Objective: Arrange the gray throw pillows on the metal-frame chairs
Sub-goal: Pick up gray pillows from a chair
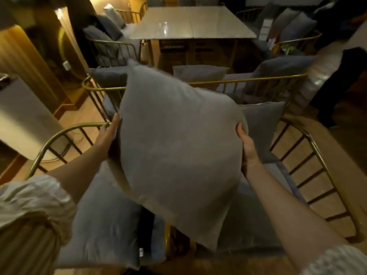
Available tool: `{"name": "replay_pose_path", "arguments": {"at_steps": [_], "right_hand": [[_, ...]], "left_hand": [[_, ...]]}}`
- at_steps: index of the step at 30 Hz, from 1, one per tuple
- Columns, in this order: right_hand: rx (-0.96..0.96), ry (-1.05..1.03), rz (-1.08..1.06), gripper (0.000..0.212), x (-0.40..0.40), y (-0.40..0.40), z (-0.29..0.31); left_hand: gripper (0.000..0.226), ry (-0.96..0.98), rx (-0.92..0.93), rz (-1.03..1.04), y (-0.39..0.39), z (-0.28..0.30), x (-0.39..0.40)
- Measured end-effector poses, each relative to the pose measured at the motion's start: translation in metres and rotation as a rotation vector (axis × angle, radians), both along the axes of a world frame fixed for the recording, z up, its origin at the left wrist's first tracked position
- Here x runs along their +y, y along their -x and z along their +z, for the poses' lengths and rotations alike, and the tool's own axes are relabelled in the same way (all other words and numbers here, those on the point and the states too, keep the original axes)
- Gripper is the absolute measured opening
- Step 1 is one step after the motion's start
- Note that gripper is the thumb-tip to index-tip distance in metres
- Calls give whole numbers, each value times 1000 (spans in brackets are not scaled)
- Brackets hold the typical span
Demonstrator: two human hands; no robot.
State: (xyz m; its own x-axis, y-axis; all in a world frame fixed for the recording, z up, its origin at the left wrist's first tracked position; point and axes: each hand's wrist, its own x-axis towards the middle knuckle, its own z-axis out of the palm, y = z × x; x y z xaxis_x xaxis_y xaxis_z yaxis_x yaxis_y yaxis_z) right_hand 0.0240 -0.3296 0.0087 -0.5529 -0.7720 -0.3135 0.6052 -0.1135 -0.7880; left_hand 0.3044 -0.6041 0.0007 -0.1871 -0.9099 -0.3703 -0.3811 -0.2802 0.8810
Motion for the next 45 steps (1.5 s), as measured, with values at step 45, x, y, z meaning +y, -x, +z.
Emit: {"name": "replay_pose_path", "arguments": {"at_steps": [45], "right_hand": [[501,-968,155,102,-467,-147,-178]], "left_hand": [[70,-165,-11,-24,-160,-156,-385]]}}
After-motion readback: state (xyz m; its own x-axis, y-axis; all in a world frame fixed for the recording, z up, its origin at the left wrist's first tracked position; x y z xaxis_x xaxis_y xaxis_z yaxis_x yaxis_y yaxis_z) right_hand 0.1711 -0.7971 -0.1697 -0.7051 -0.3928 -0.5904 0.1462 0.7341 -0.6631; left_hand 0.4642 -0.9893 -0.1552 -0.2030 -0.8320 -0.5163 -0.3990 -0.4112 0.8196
